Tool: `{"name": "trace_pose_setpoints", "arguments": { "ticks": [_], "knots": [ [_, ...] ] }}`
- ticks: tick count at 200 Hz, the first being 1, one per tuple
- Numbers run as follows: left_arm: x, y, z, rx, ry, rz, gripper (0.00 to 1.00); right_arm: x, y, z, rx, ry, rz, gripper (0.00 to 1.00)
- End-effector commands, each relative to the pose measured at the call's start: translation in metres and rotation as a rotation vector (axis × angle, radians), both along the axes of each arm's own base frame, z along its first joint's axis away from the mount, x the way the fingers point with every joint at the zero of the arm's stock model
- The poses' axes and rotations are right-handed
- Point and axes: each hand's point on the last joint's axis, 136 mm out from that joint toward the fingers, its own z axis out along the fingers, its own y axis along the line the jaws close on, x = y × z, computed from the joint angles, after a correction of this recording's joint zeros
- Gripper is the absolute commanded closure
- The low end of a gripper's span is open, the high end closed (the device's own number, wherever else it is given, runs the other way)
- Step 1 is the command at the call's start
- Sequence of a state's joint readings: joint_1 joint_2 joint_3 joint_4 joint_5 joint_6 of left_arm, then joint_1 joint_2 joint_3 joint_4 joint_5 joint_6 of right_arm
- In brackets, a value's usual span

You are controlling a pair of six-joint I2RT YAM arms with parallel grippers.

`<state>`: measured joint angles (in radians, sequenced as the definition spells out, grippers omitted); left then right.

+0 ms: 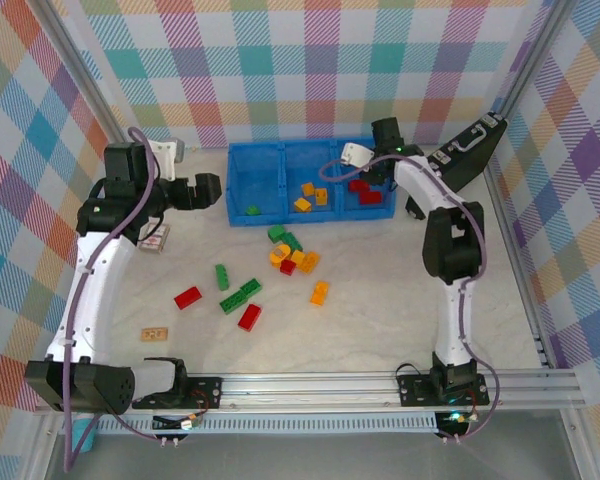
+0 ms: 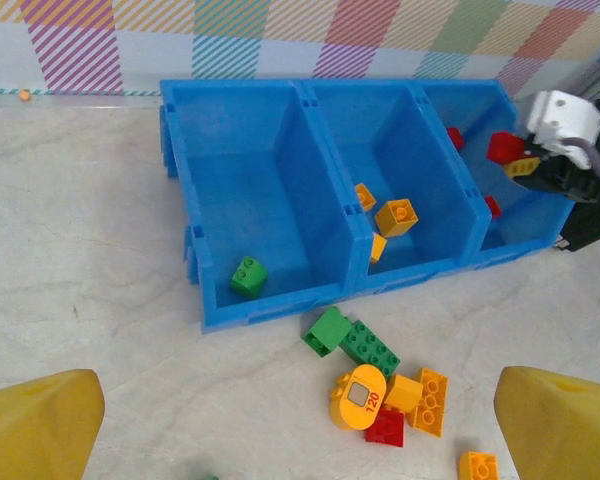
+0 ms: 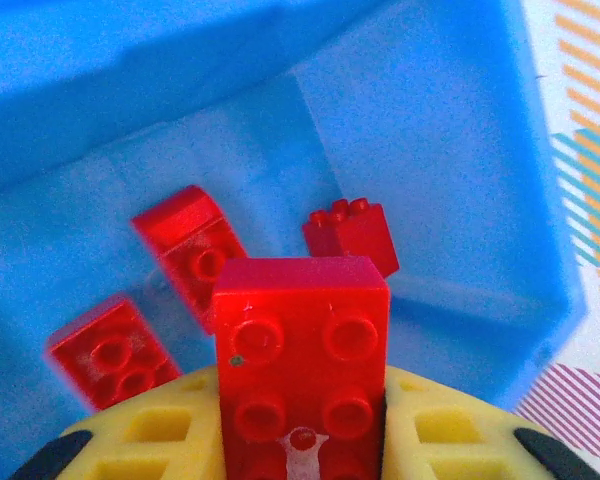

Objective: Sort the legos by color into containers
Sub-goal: Place the lego in the container.

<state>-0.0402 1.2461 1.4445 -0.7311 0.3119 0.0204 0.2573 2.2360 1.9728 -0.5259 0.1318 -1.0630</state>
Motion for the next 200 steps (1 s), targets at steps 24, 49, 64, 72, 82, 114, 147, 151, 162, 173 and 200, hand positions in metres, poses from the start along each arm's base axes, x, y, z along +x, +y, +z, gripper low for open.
{"name": "trace_pose_setpoints", "arguments": {
  "ticks": [24,49,64,72,82,114,147,151,162,173,200],
  "knots": [
    [0.007,0.014,0.004,0.024,-0.008,0.034,0.0,0.022,-0.003,-0.032,-0.024,0.022,-0.092,0.74],
    [0.008,0.013,0.003,0.014,-0.003,0.028,0.0,0.027,-0.002,-0.04,-0.032,0.024,-0.086,0.67],
    [0.008,0.012,0.003,0.012,-0.004,0.027,0.0,0.029,-0.001,-0.043,-0.035,0.026,-0.082,0.62],
    [0.008,0.013,0.004,0.013,-0.006,0.028,0.0,0.03,0.0,-0.044,-0.033,0.025,-0.083,0.58],
    [0.008,0.013,0.006,0.014,-0.012,0.03,0.0,0.031,0.0,-0.043,-0.027,0.022,-0.086,0.53],
    [0.004,0.014,0.012,0.021,-0.031,0.036,0.0,0.031,0.002,-0.026,0.003,0.0,-0.102,0.47],
    [-0.001,0.018,0.019,0.036,-0.056,0.05,0.0,0.027,0.001,0.009,0.016,-0.05,-0.129,0.36],
    [-0.002,0.018,0.021,0.035,-0.06,0.049,0.0,0.026,0.002,0.014,0.02,-0.054,-0.129,0.36],
    [-0.004,0.017,0.024,0.031,-0.072,0.047,0.0,0.02,0.004,0.03,0.033,-0.067,-0.134,0.34],
    [-0.006,0.017,0.028,0.03,-0.086,0.046,0.0,0.013,0.007,0.047,0.052,-0.086,-0.142,0.33],
    [-0.017,0.016,0.041,0.024,-0.132,0.045,0.0,-0.014,0.01,0.079,0.098,-0.118,-0.198,0.19]
  ]
}}
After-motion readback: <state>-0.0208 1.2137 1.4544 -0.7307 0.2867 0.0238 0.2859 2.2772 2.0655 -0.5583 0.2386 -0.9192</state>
